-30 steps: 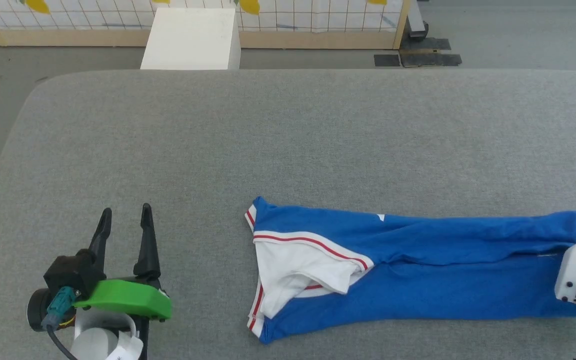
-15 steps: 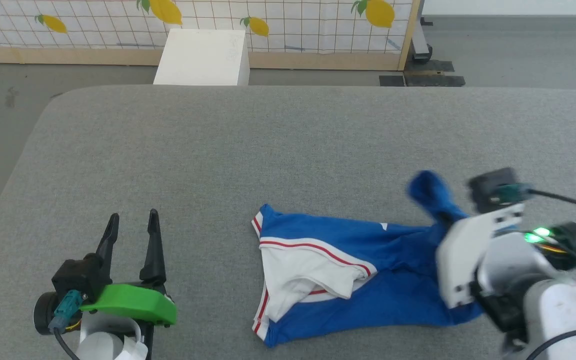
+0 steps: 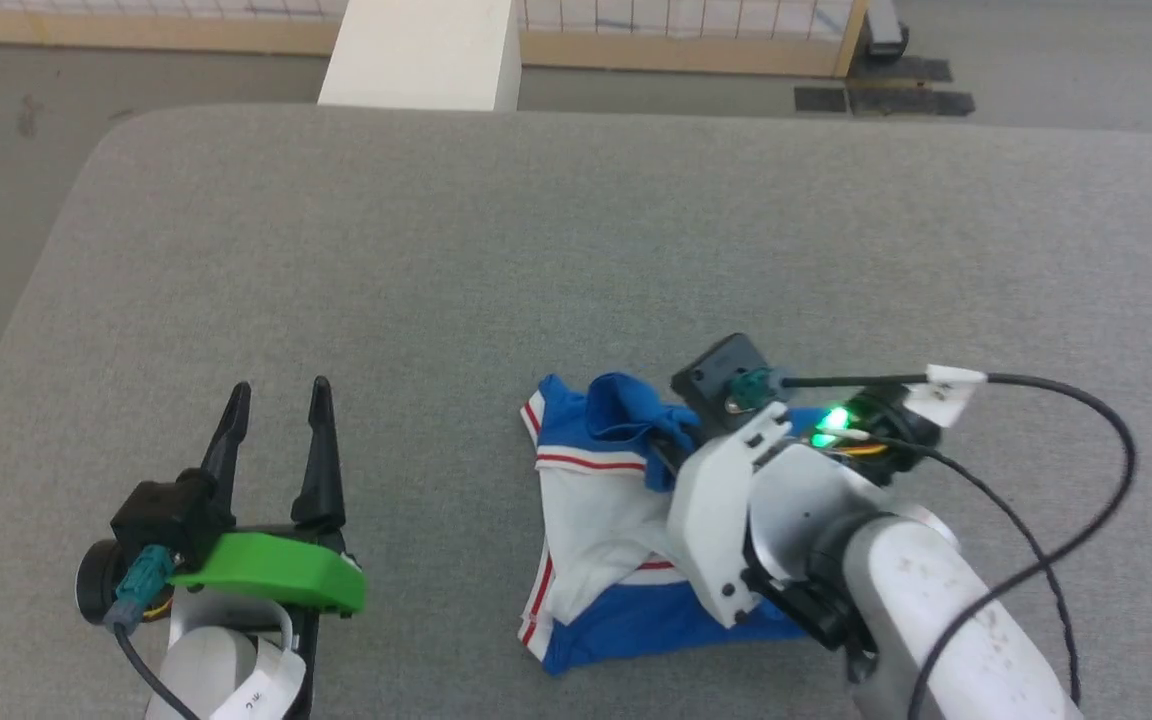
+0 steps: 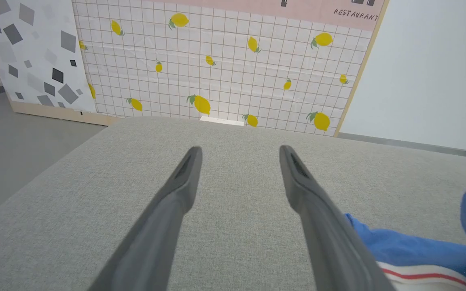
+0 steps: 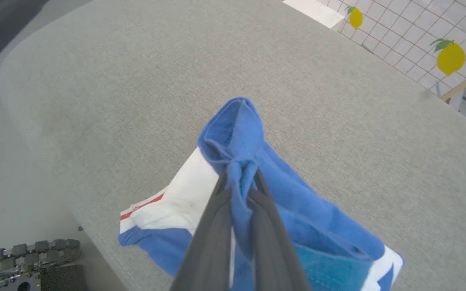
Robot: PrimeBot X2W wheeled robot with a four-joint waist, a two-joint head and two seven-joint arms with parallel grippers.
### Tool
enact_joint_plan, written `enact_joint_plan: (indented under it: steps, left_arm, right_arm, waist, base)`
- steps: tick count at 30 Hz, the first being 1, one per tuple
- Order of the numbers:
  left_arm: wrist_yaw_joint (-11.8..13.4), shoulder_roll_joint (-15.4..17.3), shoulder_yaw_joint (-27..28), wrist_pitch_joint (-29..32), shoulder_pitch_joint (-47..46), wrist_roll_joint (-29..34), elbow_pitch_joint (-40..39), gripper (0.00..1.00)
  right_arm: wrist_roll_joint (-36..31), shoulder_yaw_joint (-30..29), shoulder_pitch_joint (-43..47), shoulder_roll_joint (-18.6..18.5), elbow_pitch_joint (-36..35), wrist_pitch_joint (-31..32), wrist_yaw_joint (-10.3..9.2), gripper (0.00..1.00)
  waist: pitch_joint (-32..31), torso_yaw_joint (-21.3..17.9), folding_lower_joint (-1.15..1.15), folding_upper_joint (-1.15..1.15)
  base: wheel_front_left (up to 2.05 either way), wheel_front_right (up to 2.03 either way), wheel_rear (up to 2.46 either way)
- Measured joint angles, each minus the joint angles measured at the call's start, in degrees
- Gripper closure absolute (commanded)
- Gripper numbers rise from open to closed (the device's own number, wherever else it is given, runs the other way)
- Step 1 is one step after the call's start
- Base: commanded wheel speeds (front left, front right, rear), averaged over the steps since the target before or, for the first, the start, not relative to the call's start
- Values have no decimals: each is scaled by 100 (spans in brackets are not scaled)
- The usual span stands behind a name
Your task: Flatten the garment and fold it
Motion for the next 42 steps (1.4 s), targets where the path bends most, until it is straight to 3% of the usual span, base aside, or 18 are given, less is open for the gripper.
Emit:
enact_joint_plan:
  steps: [3,4,14,17,22,29,34,42]
  left_arm:
    - [0,-1,-9,0,-57,0,-21,0]
    - [0,-2,-22,0,-147,0,-30,0]
    - [0,-8,-45,0,-341,-1,-15,0]
    - [0,-14,-52,0,-342,-1,13,0]
    - [0,-20,-3,0,-282,-1,62,0]
    - [0,-23,62,0,5,-3,129,0]
    - [0,-25,148,0,211,-9,125,0]
    - [0,-29,194,0,474,-21,104,0]
  right_arm:
    - [130,190,-262,3,587,-222,1,100]
    - [256,322,-523,4,1133,-365,1,100]
    - [803,914,-1189,10,2669,-315,0,99]
    - [1091,1050,-1193,7,2709,-247,0,0]
    - [1496,1001,-1177,11,2461,-608,0,0]
    - [1714,105,-912,14,1649,-2353,0,0]
    - [1195,-681,-365,19,1112,-3406,0,0]
    - [365,-1919,707,9,576,-4508,0,0]
  waist:
    - [142,71,0,0]
    - [289,142,0,0]
    - [654,392,0,0]
    - [605,395,0,0]
    - [426,330,0,0]
    - [30,179,0,0]
    - [-284,17,0,0]
    - [-645,-369,0,0]
  base:
    - [0,0,0]
    - [0,0,0]
    - [0,0,0]
    - [0,0,0]
    - [0,0,0]
    - [0,0,0]
    - [0,0,0]
    - [0,0,0]
